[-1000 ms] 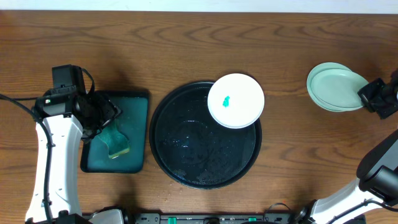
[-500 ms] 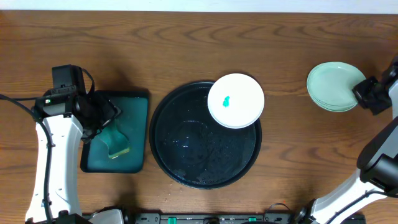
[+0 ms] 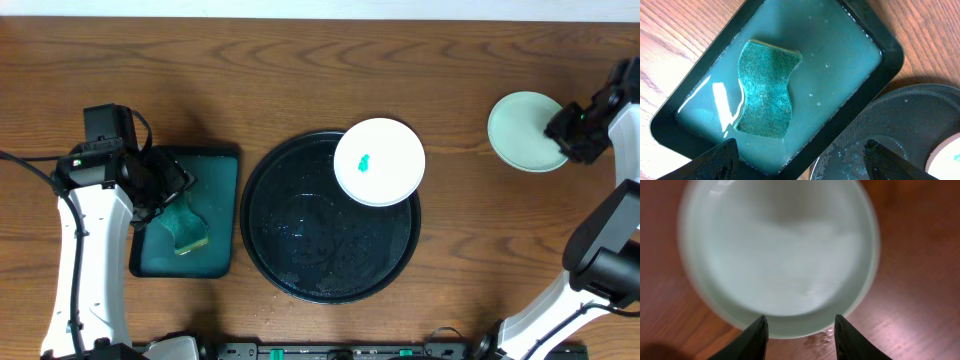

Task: Clean dirty plates on tray and stack at the side
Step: 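Lower the plate onto the first plate and release with right gripper, then grip the rim of the white stained plate with the right gripper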

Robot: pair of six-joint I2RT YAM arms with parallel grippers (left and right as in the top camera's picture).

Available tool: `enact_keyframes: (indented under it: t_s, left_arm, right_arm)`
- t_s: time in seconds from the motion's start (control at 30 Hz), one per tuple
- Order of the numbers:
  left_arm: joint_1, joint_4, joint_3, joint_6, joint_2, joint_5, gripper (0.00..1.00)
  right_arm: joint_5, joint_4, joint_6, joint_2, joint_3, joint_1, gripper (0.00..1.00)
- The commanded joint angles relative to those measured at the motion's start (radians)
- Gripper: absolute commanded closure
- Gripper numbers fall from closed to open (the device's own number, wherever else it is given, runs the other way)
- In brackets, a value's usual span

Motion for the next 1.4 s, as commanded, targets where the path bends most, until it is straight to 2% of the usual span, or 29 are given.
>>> enact_keyframes:
  t_s: [0.0,0.1,0.27,0.43,0.47,0.63,0.8,1.13,1.27,1.37]
  left_arm:
    - [-0.003,-0.005,-0.012,0.054,0.004,-0.019,0.19]
    - [-0.003,-0.006,-0.023,0.059,0.006,-0.100,0.20]
    - [-0.003,0.000,-0.069,0.062,0.036,-0.147,0.23]
    - [-0.003,0.013,-0.107,0.063,0.110,-0.124,0.33]
    - [-0.003,0.013,-0.107,0.068,0.126,-0.106,0.36]
    - [-0.003,0.018,-0.107,0.069,0.172,-0.072,0.43]
    - [-0.003,0.041,-0.107,0.070,0.189,-0.063,0.48]
    - [-0.003,0.088,-0.107,0.069,0.324,-0.027,0.49]
    - [-0.003,0.127,-0.107,0.069,0.382,-0.027,0.58]
    - [-0.003,0.154,-0.107,0.064,0.400,-0.027,0.59]
  right_arm:
    - [-0.166,-0.027,-0.169,-0.106,0.070,0.057,0.58]
    - [-0.261,-0.085,-0.213,-0.190,0.089,0.119,0.53]
    - [-0.256,-0.209,-0.212,-0.275,0.088,0.238,0.53]
    - [-0.091,-0.296,-0.162,-0.277,0.071,0.369,0.53]
    - [-0.053,-0.297,-0.142,-0.277,0.056,0.392,0.53]
    - [0.016,-0.243,-0.109,-0.273,-0.026,0.489,0.55]
    - [0.015,-0.217,-0.083,-0.273,-0.091,0.534,0.54]
    - [0.011,-0.199,-0.061,-0.273,-0.159,0.552,0.55]
    - [0.011,-0.200,-0.058,-0.273,-0.159,0.552,0.55]
    - [0.011,-0.208,-0.058,-0.273,-0.159,0.552,0.55]
